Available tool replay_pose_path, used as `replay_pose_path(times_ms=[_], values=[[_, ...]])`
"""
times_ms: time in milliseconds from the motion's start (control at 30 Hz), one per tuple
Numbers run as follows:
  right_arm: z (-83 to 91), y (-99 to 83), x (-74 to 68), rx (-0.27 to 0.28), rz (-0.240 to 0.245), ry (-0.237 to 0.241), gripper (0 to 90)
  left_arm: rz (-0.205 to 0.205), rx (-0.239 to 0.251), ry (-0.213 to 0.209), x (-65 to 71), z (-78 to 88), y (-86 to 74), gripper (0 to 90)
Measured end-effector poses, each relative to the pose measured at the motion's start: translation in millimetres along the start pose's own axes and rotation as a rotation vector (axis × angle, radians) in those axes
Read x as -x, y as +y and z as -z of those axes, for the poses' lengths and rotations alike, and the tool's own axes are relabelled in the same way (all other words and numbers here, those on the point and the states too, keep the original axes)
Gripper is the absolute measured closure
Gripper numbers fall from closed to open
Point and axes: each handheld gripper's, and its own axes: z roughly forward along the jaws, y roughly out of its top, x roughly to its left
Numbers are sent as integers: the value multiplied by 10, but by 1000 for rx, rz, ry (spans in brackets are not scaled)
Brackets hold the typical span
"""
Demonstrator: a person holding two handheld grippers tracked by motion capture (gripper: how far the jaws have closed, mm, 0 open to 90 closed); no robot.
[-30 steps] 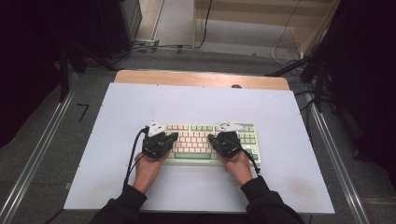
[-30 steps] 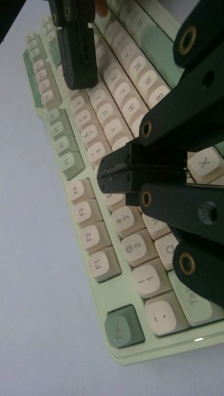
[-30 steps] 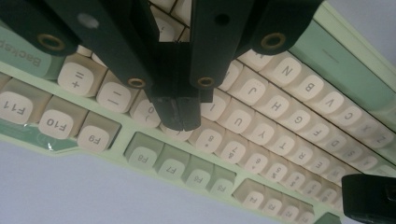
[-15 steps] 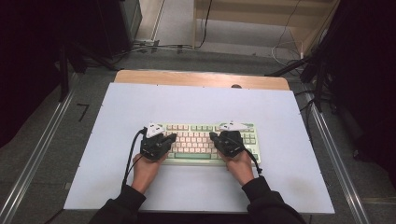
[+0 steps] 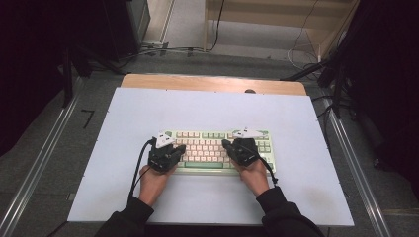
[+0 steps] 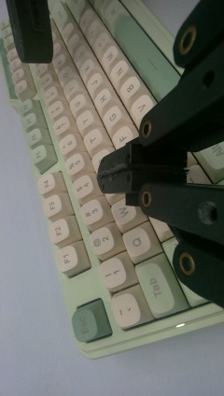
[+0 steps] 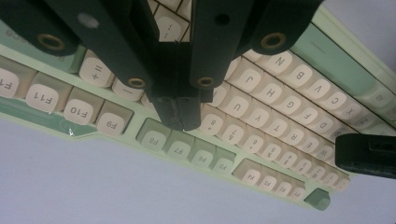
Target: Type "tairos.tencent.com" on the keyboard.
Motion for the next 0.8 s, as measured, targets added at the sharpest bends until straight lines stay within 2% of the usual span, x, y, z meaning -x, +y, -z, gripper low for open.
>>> replay_pose_path(times_ms=[800], values=[[31,12,3,8,-2,4,875,-8,-20,11,-11,-13,-14,900]])
